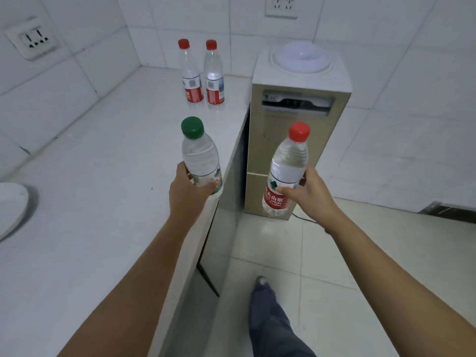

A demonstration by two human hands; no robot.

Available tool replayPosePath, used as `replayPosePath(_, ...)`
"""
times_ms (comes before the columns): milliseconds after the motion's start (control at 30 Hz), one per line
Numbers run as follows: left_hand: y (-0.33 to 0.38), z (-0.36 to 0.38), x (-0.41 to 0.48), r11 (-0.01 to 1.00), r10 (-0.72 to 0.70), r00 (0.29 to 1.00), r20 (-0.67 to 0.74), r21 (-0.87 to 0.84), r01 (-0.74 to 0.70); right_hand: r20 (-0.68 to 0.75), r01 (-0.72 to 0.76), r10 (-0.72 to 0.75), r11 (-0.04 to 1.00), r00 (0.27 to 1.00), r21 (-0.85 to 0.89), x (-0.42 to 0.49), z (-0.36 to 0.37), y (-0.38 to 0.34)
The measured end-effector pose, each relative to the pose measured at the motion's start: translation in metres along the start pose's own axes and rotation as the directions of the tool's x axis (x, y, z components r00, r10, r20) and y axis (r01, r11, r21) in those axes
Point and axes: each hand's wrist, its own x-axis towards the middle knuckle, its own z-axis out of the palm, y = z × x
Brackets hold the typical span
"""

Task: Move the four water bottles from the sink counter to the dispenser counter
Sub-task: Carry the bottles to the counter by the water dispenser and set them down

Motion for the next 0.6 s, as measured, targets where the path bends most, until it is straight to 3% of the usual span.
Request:
replayPosePath(300, 0.014, 0.059, 0.114, 0.997, -0.075, 0.991, -0.115, 0.02, 0.078, 0.232, 0.125, -0.106, 0.99, 0.967, -0.066, 0.163, -0.006, -0.013)
replayPosePath(600, 0.013, 0.066, 0.172, 0.981, -0.165, 0.962, -0.219, 0.064, 0.183, 0.341, 0.146, -0.139, 0.989, 0.93, 0.004, 0.242, 0.005, -0.032)
